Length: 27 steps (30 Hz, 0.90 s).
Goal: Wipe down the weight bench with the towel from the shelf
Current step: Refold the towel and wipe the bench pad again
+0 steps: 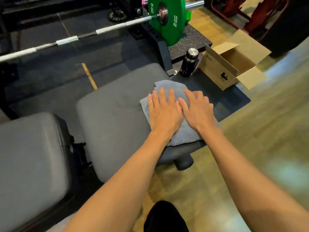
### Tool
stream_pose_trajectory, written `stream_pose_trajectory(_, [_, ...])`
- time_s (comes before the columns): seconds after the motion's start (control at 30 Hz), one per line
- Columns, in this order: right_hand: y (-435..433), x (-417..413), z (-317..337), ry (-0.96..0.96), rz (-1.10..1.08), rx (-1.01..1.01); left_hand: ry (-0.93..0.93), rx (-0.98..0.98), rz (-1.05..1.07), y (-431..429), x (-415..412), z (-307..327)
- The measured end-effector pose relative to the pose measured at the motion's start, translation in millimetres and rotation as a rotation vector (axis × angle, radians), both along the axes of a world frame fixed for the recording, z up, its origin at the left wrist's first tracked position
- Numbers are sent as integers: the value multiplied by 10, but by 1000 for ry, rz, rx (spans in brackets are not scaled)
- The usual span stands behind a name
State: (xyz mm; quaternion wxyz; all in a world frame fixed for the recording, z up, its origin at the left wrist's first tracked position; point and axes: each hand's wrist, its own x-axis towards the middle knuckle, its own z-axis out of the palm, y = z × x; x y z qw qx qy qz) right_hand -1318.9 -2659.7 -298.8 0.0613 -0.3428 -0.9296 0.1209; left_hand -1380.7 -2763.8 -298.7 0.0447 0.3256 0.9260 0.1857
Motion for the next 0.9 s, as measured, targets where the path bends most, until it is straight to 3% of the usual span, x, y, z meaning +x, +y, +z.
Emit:
stream_pose_trajectory(0.17, [-646,379,65,-68,37,266,-56,-11,-16,-602,411,83])
stream_pose_trajectory(0.5, [-2296,-372,105,-49,202,210,-128,-22,178,-2214,-181,78])
stream_pose_trajectory(0.9, [-1676,-2109,-20,16,322,199,-175,136,448,-1601,-1686,11])
